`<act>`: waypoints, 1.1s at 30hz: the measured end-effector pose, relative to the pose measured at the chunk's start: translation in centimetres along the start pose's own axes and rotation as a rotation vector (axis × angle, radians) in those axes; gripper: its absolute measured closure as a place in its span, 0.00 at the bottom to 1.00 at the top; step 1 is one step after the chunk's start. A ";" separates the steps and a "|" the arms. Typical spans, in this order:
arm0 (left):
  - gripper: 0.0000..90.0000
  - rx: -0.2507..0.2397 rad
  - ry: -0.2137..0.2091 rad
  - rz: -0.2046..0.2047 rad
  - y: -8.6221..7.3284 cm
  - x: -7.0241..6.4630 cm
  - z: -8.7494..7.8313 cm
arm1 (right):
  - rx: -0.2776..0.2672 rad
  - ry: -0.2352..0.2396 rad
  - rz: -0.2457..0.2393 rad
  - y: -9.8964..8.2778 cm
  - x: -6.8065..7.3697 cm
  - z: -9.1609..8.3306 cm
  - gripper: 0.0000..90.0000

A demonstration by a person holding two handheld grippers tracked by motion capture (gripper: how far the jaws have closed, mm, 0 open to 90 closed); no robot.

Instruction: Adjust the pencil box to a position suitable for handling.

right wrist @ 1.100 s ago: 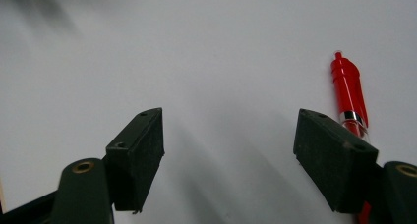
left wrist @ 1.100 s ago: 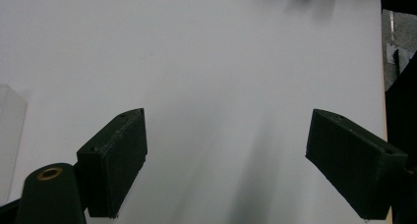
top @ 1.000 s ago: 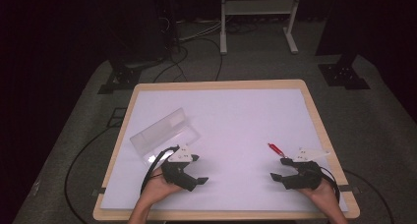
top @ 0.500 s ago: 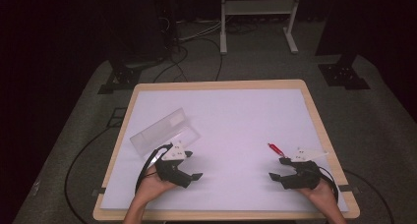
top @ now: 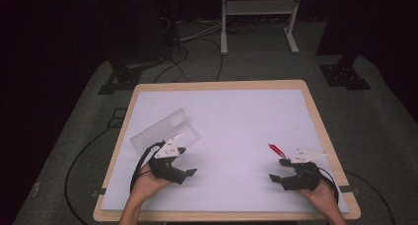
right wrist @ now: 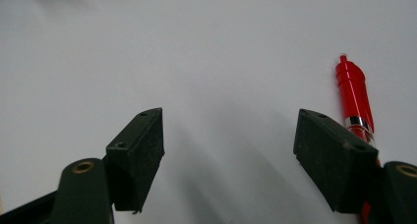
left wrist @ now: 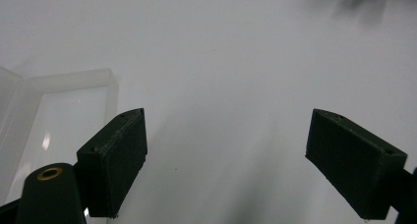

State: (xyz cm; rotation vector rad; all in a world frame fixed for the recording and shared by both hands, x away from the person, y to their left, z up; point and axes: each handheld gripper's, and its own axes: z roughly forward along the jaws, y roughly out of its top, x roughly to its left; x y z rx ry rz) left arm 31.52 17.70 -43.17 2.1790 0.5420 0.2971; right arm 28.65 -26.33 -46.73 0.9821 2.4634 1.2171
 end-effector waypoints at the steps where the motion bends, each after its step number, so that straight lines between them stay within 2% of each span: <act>1: 0.17 0.001 0.003 -0.005 -0.1 0.1 -0.1 | 0.003 0.004 -0.002 0.0 0.0 0.0 0.29; 15: 0.17 0.001 0.055 -0.023 -0.7 1.1 -0.9 | 0.011 0.012 -0.009 0.0 0.2 0.2 0.29; 24: 0.17 -0.007 0.073 -0.046 -1.1 1.7 -1.5 | 0.014 0.015 -0.012 0.0 0.2 0.3 0.29; 33: 0.17 0.003 0.107 -0.057 -1.5 2.5 -2.0 | 0.017 0.019 -0.013 0.0 0.3 0.3 0.29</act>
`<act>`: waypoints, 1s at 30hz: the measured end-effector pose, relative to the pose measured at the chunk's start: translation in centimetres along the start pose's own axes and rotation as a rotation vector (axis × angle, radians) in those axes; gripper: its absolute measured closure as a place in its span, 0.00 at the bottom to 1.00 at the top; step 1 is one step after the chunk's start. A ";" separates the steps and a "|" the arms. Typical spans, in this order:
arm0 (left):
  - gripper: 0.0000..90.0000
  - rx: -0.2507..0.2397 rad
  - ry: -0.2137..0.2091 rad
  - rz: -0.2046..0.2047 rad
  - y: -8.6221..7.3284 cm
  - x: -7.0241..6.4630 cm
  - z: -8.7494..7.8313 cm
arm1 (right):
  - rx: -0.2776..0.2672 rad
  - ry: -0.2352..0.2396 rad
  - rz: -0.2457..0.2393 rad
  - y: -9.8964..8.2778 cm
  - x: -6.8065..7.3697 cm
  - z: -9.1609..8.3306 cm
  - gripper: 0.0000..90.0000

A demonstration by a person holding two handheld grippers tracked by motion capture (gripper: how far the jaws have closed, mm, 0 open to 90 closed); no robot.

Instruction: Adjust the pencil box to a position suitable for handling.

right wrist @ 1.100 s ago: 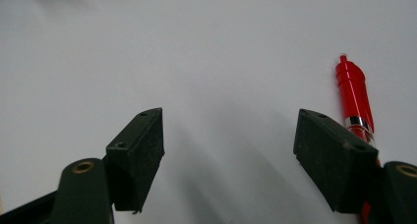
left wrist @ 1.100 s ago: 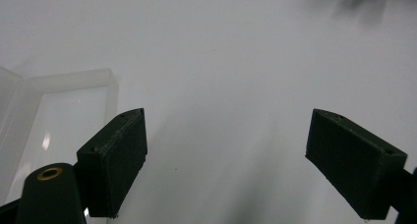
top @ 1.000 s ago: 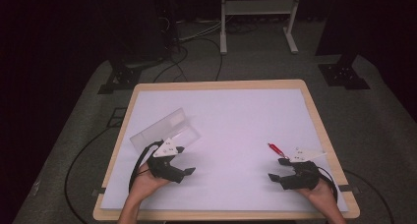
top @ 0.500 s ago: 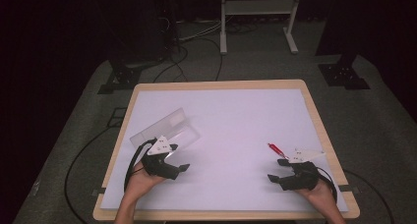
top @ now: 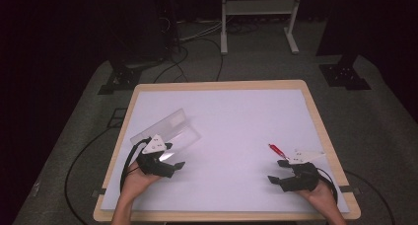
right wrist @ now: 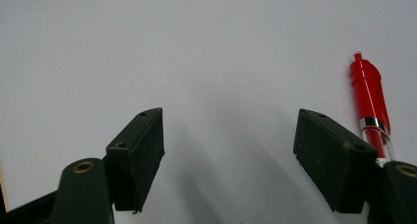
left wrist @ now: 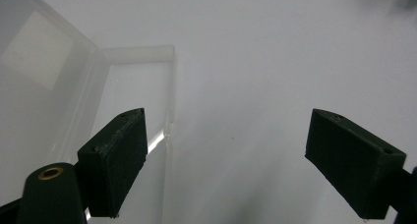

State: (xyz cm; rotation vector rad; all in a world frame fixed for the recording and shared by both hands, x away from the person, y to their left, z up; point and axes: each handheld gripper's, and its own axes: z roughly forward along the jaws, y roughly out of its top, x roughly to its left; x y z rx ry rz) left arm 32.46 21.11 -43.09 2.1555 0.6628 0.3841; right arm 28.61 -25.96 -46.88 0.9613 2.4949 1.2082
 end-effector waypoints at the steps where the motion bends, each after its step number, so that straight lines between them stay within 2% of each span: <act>1: 0.17 0.004 0.003 0.001 -0.1 0.1 0.0 | 0.000 0.000 -0.001 0.0 0.0 0.0 0.29; 7: 0.20 0.026 0.037 -0.007 -0.5 0.6 0.1 | 0.004 0.002 -0.005 0.0 0.1 0.1 0.29; 19: 0.28 0.072 0.068 -0.040 -1.4 1.5 0.4 | 0.006 0.007 -0.013 0.0 0.3 0.2 0.29; 30: 0.44 0.117 0.067 -0.044 -2.2 2.1 0.9 | 0.009 0.007 -0.018 0.1 0.3 0.2 0.29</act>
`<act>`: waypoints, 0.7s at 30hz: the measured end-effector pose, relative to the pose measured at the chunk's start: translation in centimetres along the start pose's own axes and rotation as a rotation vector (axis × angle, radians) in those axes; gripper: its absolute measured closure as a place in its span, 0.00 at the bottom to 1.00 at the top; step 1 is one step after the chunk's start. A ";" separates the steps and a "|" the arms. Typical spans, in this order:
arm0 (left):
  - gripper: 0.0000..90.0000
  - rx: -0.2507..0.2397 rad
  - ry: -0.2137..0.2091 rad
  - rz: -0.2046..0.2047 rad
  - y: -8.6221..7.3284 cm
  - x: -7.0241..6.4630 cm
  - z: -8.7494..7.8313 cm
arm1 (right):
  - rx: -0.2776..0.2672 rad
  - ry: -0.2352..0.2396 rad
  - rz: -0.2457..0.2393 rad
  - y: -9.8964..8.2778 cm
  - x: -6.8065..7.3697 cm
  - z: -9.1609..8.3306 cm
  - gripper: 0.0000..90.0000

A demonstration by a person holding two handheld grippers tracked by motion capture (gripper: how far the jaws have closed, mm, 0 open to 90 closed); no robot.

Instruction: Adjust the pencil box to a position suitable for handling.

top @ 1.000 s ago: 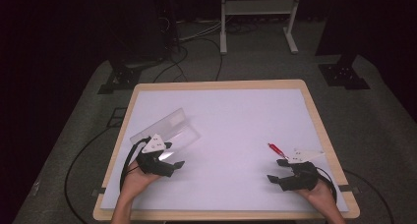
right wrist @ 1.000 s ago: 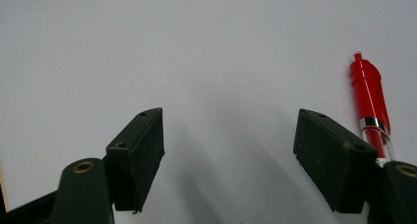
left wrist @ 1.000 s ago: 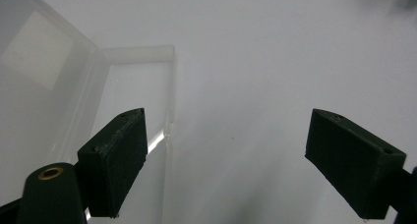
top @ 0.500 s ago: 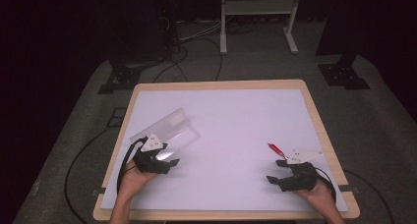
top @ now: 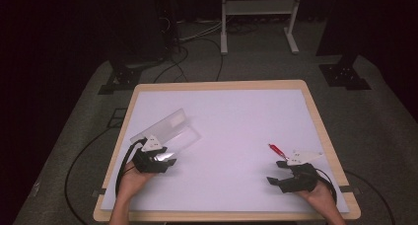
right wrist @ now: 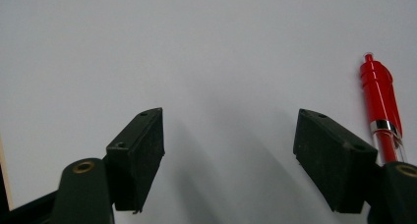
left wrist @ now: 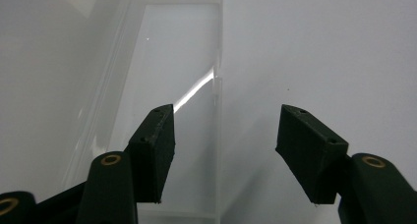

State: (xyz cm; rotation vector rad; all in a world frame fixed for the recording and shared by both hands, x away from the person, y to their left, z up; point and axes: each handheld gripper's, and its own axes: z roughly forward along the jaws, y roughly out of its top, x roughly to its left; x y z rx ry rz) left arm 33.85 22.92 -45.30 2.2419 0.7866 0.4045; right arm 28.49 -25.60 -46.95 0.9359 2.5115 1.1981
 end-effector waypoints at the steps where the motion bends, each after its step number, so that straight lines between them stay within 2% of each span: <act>1: 0.45 0.002 -0.001 0.000 0.0 0.1 0.0 | 0.001 0.000 -0.001 0.0 0.0 0.0 0.30; 4: 0.47 0.007 -0.001 -0.007 -0.1 0.2 0.1 | -0.001 0.000 0.001 0.0 0.0 0.0 0.30; 9: 0.56 0.010 0.002 -0.009 -0.3 0.3 0.1 | 0.000 0.000 -0.001 0.0 0.0 0.0 0.30; 21: 0.73 0.033 0.006 0.014 -0.5 0.3 0.5 | -0.001 0.002 -0.005 0.0 0.0 0.0 0.30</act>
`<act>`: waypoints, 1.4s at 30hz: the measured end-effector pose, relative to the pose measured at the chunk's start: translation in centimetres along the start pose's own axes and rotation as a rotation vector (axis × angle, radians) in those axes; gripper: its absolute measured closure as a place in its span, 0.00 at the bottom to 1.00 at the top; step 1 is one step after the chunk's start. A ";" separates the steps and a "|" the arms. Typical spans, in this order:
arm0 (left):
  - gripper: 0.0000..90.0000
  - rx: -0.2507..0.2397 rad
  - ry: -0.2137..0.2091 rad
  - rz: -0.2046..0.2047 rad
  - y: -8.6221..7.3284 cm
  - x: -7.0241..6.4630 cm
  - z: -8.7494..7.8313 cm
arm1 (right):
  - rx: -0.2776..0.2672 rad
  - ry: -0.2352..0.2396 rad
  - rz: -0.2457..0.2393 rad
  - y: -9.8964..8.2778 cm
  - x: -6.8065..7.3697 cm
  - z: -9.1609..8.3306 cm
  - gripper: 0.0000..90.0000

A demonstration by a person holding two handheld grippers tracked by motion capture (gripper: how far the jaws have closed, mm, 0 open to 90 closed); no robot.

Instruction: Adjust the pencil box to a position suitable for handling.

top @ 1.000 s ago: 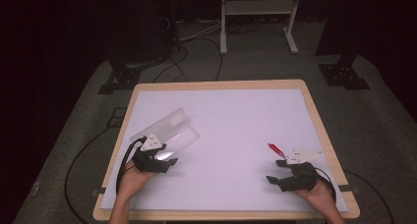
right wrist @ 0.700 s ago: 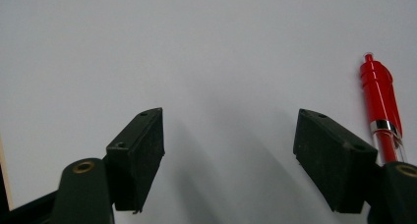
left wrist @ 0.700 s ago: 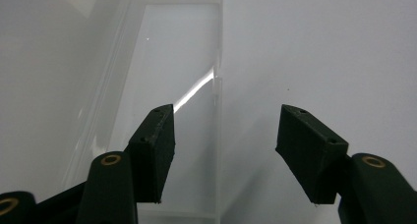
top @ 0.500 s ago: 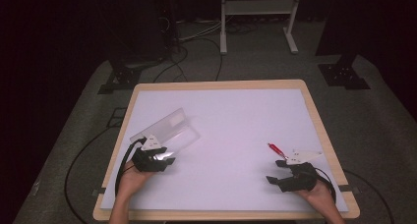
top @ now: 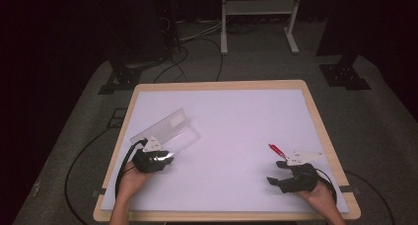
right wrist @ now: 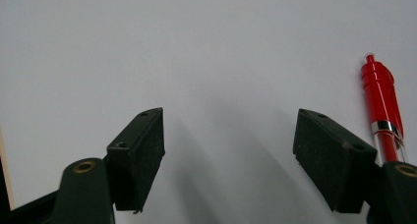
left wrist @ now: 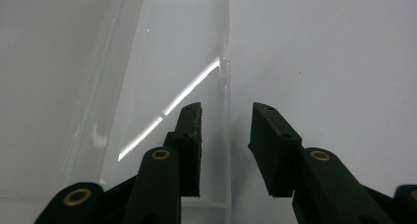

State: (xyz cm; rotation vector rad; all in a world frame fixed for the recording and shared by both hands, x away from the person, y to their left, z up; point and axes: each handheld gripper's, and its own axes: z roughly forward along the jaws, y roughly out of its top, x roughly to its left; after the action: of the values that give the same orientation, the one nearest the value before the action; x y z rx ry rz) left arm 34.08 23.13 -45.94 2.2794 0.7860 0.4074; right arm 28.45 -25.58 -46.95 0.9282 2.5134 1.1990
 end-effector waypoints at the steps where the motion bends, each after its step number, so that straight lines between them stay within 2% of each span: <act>1: 0.76 0.004 0.001 0.001 0.0 0.0 0.0 | 0.001 0.000 0.000 0.0 0.0 0.0 0.30; 19: 0.91 0.029 -0.007 0.028 0.0 -0.1 0.3 | -0.002 0.002 0.000 0.0 0.0 0.0 0.30; 27: 0.98 0.031 0.005 0.050 0.0 -0.1 0.3 | 0.001 0.004 -0.002 0.0 0.1 0.1 0.30; 35: 0.98 0.035 0.015 0.076 0.1 -0.3 0.3 | 0.001 0.006 -0.003 0.0 0.0 0.1 0.30; 38: 0.99 0.015 0.036 0.081 0.2 -0.5 0.1 | 0.000 0.005 -0.002 -0.1 -0.1 0.0 0.30; 42: 0.99 0.002 0.039 0.089 0.5 -0.6 -0.2 | 0.001 0.004 0.001 -0.1 -0.1 0.0 0.30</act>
State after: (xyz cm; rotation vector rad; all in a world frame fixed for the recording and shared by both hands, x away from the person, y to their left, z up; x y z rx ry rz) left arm 33.67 22.55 -45.47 2.3209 0.7065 0.4929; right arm 28.46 -25.70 -47.01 0.9279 2.5173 1.2018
